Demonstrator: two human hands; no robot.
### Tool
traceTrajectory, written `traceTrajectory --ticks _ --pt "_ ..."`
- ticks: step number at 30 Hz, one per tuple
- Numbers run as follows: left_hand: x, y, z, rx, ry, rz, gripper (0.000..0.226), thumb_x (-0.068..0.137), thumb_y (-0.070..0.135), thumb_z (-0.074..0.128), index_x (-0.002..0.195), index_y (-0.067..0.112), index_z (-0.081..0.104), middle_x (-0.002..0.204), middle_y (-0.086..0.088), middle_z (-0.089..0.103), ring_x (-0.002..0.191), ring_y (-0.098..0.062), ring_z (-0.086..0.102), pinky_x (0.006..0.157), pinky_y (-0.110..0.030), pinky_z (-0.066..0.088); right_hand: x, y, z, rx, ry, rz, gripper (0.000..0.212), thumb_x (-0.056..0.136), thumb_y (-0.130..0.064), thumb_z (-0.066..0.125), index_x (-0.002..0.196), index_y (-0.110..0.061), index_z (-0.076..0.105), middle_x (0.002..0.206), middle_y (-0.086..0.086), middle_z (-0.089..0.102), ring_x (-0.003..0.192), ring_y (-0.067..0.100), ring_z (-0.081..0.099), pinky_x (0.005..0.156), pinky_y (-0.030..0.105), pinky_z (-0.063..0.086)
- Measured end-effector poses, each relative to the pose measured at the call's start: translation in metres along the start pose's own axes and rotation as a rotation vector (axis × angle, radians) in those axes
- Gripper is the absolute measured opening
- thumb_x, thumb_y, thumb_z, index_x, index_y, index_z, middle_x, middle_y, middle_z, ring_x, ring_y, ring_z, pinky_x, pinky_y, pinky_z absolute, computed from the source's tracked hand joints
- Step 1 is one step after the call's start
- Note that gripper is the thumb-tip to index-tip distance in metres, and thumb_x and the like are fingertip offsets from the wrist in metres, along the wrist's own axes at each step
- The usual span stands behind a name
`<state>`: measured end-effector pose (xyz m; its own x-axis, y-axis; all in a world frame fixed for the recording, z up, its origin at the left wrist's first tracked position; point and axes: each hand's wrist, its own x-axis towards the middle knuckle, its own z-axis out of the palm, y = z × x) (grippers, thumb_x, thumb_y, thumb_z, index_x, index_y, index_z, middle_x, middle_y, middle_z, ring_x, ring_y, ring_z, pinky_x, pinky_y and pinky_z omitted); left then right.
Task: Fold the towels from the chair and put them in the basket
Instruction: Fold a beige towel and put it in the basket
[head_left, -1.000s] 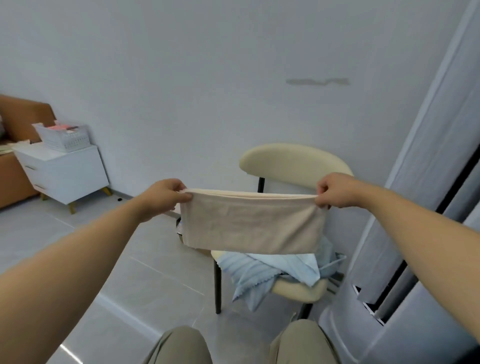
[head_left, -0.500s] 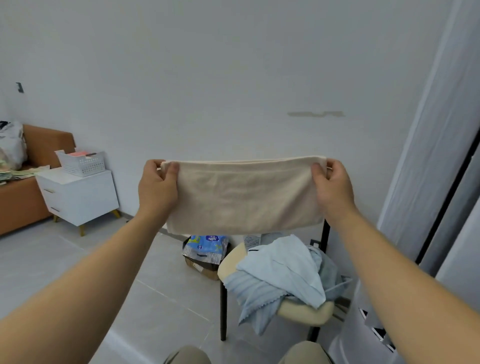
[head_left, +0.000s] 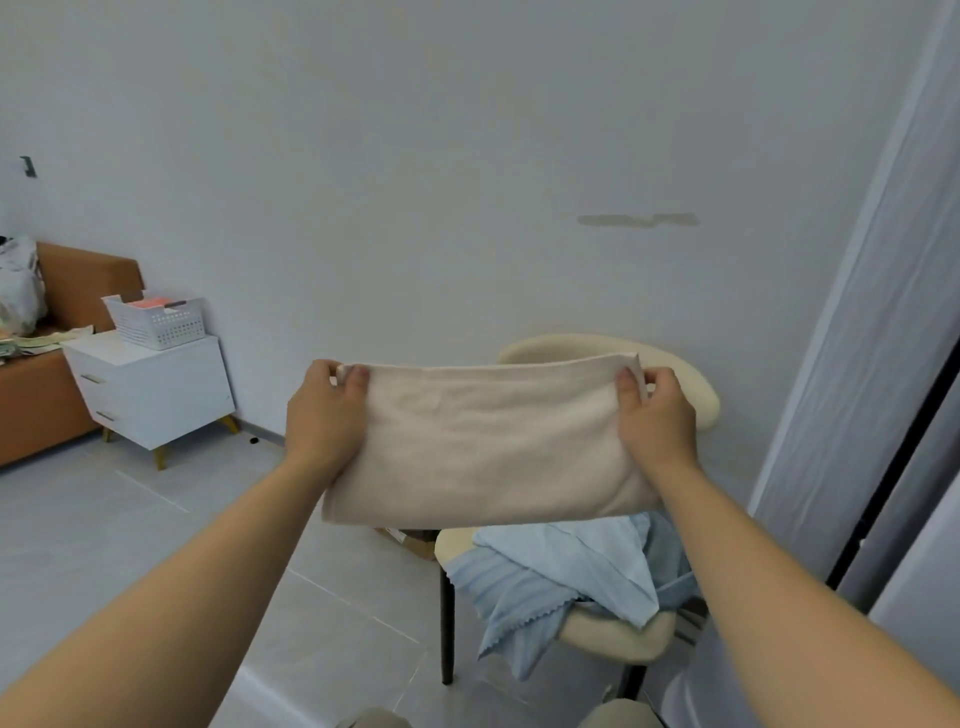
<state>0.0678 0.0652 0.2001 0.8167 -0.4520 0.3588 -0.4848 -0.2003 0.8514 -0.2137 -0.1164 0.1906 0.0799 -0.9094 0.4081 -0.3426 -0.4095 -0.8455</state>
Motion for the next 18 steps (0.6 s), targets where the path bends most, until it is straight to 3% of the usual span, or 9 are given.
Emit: traceTrajectory --ticks 4,9,13,16,18 --pt "0.000 -0.023 0.025 0.076 -0.178 -0.183 0.038 0.100 0.046 0.047 0.092 0.010 0.054 0.088 -0.003 0.059 0.092 -0.033 0.060 0.071 -0.036 0.040 -0.003 0.027 0.020 -0.088 -0.120 0.177 0.047 0.101 -0.048 0.048 0.113 -0.004 0.061 0.110 0.015 0.066 0.102 0.033 0.061 0.079 0.033 0.041" --pt "-0.021 -0.021 0.053 0.092 -0.235 -0.150 0.029 0.099 0.042 0.051 0.099 0.013 0.056 0.091 0.002 0.059 0.090 -0.023 0.058 0.076 -0.034 0.043 -0.016 0.028 0.046 -0.133 -0.239 0.266 0.057 0.101 -0.056 0.039 0.124 -0.007 0.057 0.118 0.012 0.064 0.103 0.030 0.059 0.081 0.034 0.042" --pt "-0.041 -0.009 0.072 0.057 -0.362 -0.167 0.029 0.093 0.046 0.056 0.094 0.017 0.055 0.089 -0.001 0.062 0.082 -0.025 0.065 0.068 -0.040 0.058 -0.040 0.012 0.068 -0.109 -0.333 0.256 0.051 0.101 -0.055 0.038 0.114 -0.008 0.054 0.105 0.007 0.062 0.093 0.025 0.056 0.074 0.032 0.037" --pt "-0.055 0.003 0.082 -0.047 -0.435 -0.237 0.030 0.094 0.042 0.061 0.100 0.013 0.055 0.093 -0.008 0.065 0.077 -0.025 0.068 0.049 -0.033 0.055 -0.056 0.001 0.084 -0.088 -0.406 0.223 0.042 0.101 -0.051 0.041 0.106 -0.011 0.053 0.091 0.001 0.058 0.081 0.018 0.054 0.062 0.031 0.036" --pt "-0.061 0.007 0.086 -0.075 -0.454 -0.242 0.030 0.094 0.039 0.061 0.103 0.010 0.055 0.093 -0.010 0.066 0.076 -0.026 0.069 0.047 -0.032 0.057 -0.065 -0.002 0.092 -0.072 -0.470 0.208 0.039 0.100 -0.050 0.044 0.106 -0.012 0.053 0.091 0.000 0.058 0.080 0.017 0.054 0.059 0.030 0.036"
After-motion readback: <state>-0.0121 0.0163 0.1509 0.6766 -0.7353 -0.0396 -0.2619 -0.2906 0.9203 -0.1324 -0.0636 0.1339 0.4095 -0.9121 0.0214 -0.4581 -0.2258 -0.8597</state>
